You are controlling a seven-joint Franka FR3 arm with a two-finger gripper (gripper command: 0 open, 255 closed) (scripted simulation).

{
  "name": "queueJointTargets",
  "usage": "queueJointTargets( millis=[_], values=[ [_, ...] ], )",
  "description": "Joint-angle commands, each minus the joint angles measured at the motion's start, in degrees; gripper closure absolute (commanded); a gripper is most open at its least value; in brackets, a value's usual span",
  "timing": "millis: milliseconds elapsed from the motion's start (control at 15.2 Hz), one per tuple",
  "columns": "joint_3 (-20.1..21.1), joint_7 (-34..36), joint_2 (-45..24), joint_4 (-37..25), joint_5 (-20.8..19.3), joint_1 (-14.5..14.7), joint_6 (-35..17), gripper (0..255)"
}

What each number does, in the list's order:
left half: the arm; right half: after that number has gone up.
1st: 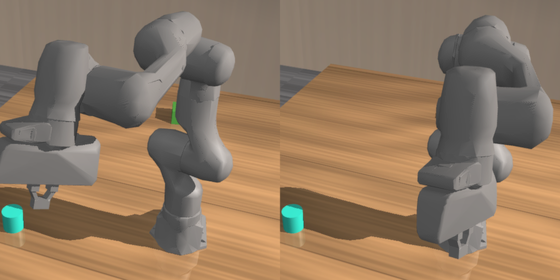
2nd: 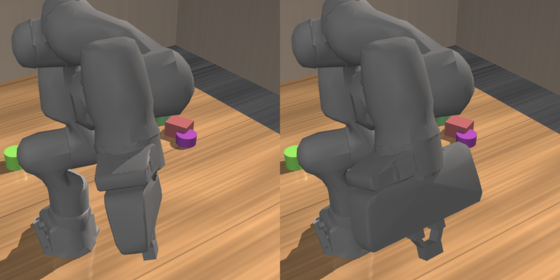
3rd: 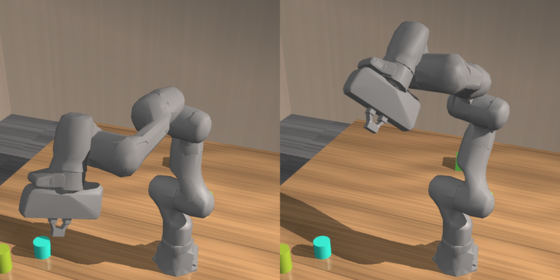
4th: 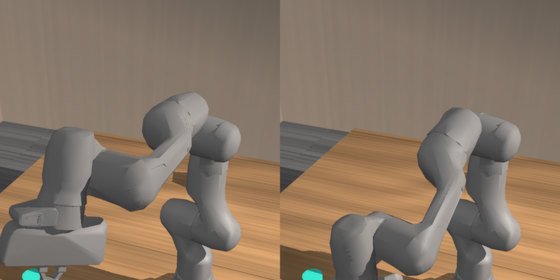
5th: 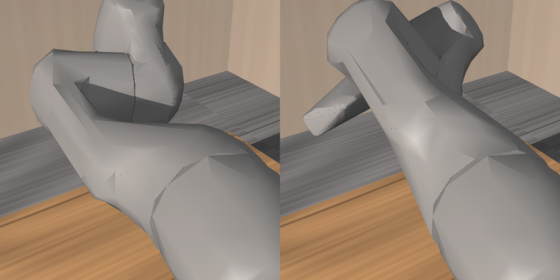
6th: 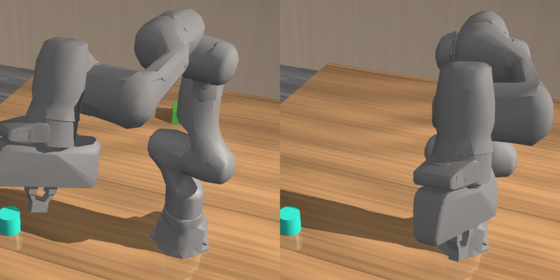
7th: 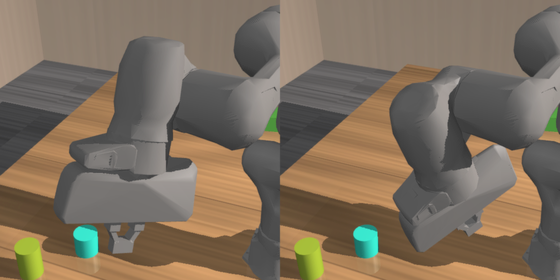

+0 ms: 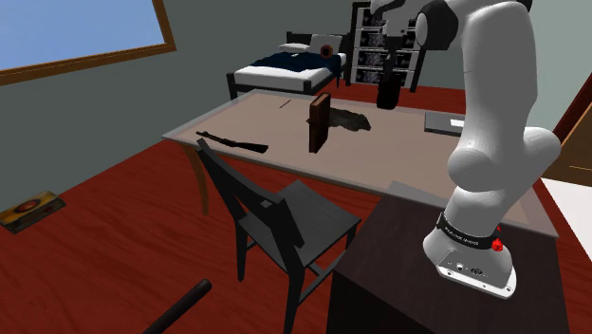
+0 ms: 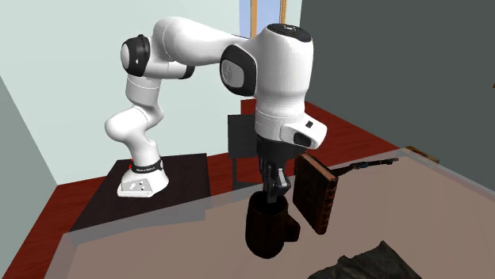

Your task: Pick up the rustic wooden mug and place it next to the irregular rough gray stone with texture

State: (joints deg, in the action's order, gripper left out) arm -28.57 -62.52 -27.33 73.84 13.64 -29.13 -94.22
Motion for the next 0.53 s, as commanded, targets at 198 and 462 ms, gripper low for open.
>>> queueJointTargets(
  millis=[198,462],
  values=[
    [0.1,-0.3,0.2,4.3,0.0,0.6,-4.1,255],
    [0.2,-0.5,0.0,7.1,0.2,0.9,-7.0,255]
  ],
)
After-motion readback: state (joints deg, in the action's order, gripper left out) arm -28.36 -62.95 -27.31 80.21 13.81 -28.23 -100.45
